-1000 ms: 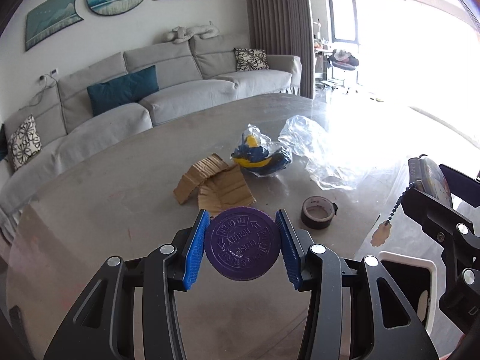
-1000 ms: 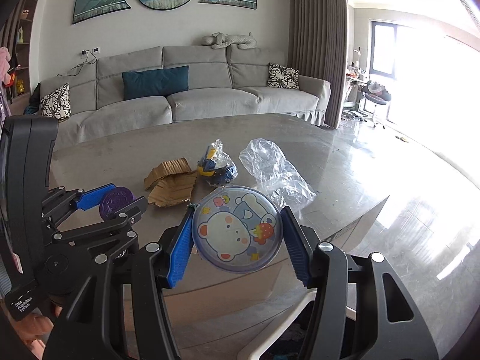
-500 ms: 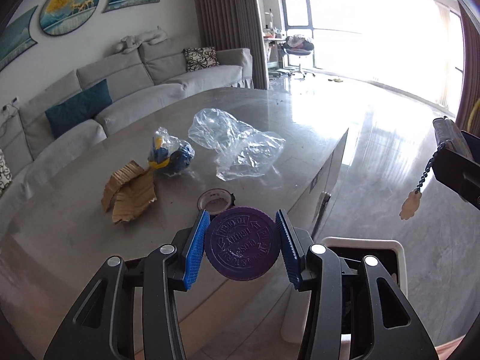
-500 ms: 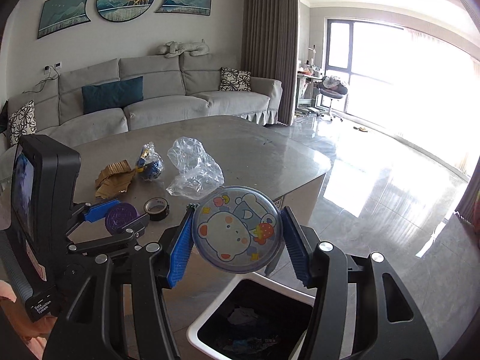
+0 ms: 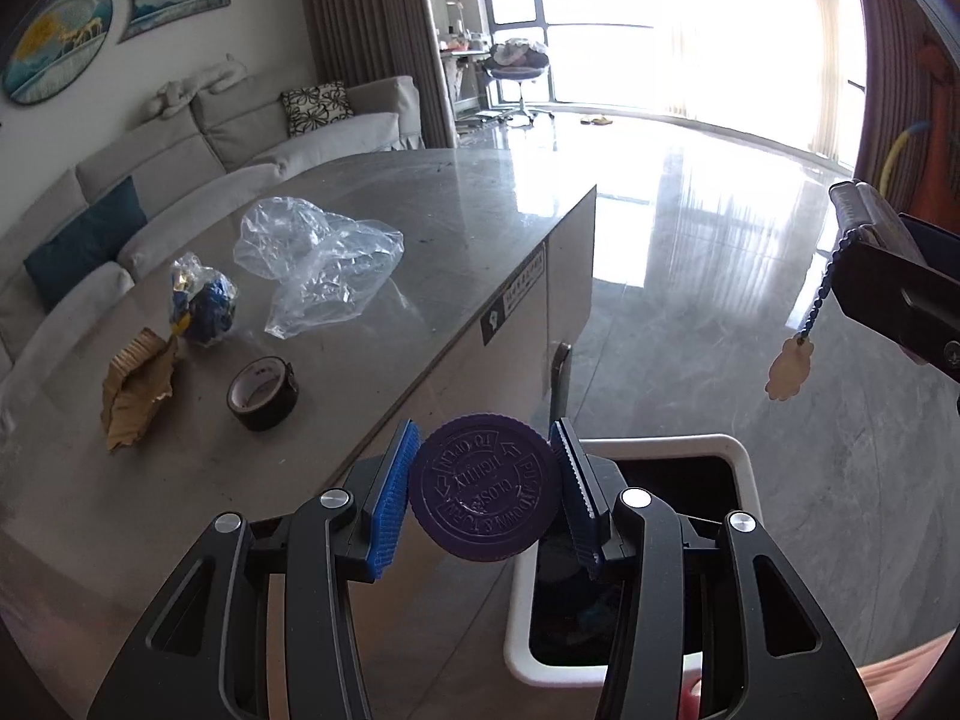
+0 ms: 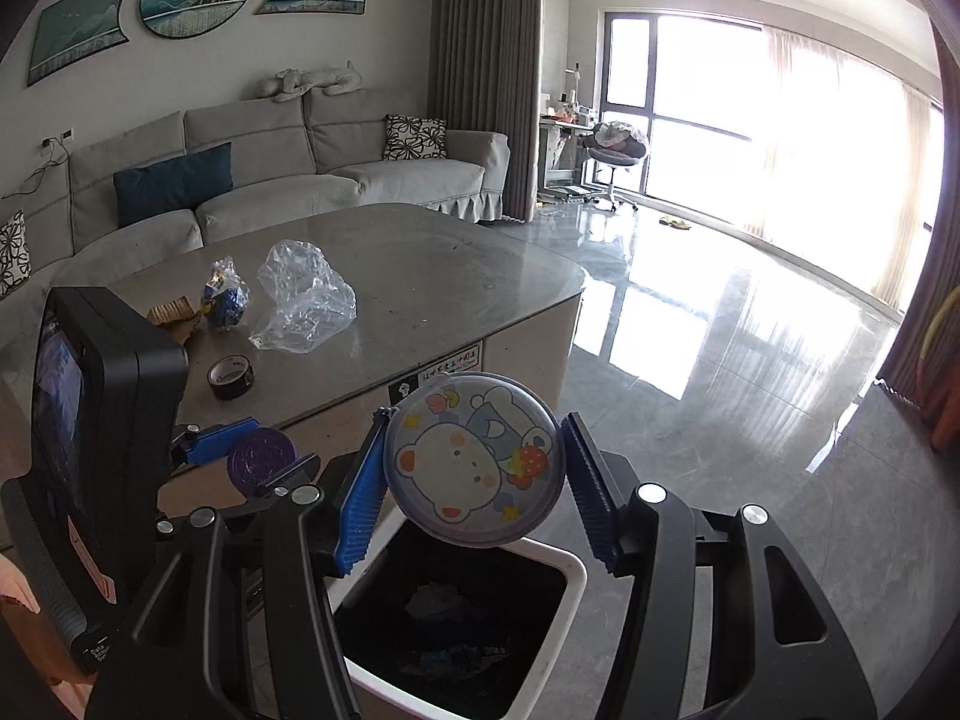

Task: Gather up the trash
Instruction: 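Carry the purple lid and cartoon tin over the white bin with both tools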

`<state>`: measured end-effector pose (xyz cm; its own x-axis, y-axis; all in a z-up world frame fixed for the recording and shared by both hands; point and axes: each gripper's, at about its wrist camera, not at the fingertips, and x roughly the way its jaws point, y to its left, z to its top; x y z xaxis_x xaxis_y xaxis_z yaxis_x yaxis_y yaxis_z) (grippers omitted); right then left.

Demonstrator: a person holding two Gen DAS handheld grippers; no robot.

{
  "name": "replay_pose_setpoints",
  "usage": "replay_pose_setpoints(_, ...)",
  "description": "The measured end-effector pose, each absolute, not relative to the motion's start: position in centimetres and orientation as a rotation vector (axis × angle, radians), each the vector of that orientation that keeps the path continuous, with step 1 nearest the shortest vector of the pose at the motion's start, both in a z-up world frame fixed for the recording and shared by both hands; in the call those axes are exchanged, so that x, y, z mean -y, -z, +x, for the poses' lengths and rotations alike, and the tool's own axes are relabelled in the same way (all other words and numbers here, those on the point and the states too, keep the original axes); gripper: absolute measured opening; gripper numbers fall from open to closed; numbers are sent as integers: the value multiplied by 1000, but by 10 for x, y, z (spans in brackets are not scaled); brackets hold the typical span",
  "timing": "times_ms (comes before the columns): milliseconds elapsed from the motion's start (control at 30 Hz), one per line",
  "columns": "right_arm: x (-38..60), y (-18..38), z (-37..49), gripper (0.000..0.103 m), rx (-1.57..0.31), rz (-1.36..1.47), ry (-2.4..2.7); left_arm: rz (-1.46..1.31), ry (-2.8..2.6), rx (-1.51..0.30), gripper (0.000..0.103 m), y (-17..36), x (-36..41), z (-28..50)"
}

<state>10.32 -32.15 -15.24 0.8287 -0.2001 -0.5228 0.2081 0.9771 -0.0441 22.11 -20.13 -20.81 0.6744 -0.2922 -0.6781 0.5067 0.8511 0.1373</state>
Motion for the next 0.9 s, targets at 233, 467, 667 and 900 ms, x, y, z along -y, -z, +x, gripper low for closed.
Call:
replay_pose_setpoints(233,337,176,106,57,-602,28,217,353,502,-740,47,232,227,223)
replay_pose_setpoints(467,356,210,111,57,-673,41,240,390,539,-852,47,279,250,228)
replay_pose_setpoints(667,372,232,120,57,-726,57,257,448,548,-907,47,314,266,230)
replay_pose_setpoints(900,385,248,121,57,-759,67,256,449,560,-918,47,321,277,229)
